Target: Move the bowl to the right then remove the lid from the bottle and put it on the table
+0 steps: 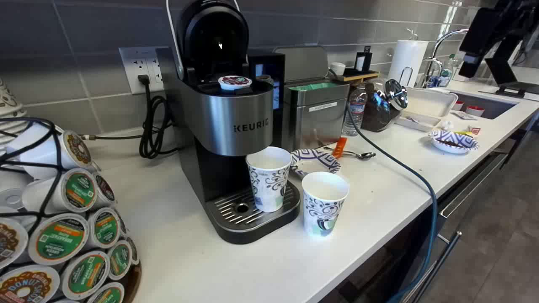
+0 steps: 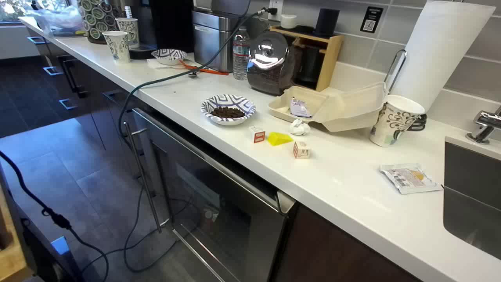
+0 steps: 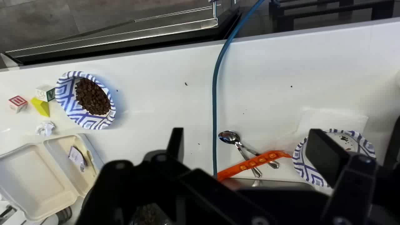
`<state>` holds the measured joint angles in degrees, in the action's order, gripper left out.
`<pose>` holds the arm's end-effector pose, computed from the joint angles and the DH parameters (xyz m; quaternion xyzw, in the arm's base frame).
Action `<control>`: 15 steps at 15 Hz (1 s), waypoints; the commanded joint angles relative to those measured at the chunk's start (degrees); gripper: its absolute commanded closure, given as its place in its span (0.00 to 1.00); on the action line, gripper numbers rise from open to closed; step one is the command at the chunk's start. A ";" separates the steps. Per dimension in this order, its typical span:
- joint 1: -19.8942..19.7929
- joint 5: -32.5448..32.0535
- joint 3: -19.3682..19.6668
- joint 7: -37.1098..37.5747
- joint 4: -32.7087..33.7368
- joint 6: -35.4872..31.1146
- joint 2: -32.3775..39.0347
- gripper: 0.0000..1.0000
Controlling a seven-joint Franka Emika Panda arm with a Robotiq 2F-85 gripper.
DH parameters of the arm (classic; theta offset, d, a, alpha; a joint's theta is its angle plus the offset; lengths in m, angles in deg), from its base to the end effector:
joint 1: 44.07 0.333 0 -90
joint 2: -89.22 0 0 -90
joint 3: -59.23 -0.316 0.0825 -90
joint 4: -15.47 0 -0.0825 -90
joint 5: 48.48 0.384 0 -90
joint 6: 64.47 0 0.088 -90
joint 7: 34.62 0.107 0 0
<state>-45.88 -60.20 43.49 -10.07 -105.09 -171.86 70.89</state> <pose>0.4586 0.1111 0.5563 0.9868 -0.0699 0.0815 0.1211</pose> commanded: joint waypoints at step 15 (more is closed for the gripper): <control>-2.96 11.87 11.43 14.86 -12.16 -12.51 2.43 0.00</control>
<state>-49.56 -49.01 58.02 -1.93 -118.38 -183.84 71.16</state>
